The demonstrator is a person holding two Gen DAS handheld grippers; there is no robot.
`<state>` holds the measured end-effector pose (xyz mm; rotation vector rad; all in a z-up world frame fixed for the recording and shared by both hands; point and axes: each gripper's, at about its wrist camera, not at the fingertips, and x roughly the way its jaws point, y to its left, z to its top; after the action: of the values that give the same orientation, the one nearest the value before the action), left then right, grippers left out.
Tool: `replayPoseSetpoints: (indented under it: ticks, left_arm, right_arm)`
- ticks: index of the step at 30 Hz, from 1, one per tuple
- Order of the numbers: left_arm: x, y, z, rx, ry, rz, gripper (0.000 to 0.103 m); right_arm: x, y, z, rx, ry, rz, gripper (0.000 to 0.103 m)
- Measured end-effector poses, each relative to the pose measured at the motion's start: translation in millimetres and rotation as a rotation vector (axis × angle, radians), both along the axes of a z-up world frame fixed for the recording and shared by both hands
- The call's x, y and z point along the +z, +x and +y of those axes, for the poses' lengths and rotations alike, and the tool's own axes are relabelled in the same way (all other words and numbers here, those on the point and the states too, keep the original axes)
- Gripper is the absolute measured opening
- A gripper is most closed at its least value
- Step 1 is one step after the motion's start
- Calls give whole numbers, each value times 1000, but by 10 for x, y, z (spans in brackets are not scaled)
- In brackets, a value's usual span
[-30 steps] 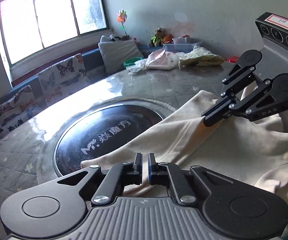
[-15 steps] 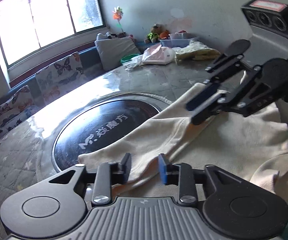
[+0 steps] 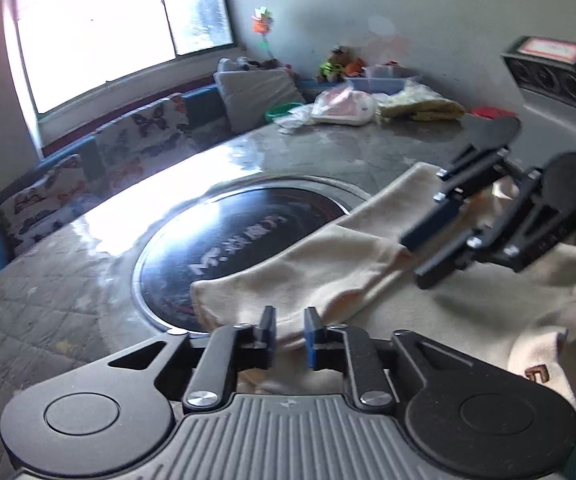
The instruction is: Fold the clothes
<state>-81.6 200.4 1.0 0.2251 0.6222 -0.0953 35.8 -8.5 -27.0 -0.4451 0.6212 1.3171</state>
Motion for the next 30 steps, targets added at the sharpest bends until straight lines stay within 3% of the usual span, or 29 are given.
replayPoseSetpoints:
  ticks: [2, 3, 10, 16, 21, 23, 27, 30]
  left_arm:
    - [39, -41, 61, 45, -1, -10, 46]
    - [53, -56, 89, 69, 2, -13, 50]
    - [0, 22, 241, 125, -59, 57, 52]
    - [-63, 88, 186, 109, -69, 97, 51]
    - [-80, 115, 140, 91, -62, 115, 25]
    - [-69, 117, 132, 85, -58, 112, 23]
    - [-30, 135, 128, 74, -53, 105, 15]
    - [13, 188, 149, 77, -45, 94, 13]
  right_arm:
    - [76, -45, -51, 25, 6, -17, 32]
    - [124, -51, -101, 20, 15, -20, 32]
    - [291, 74, -540, -129, -32, -82, 33]
    - [170, 225, -789, -257, -103, -64, 35]
    - [139, 264, -858, -320, -91, -38, 34]
    - [134, 288, -899, -329, -91, -18, 31]
    - [131, 327, -884, -340, -91, 4, 8]
    - [216, 376, -849, -350, -74, -37, 5]
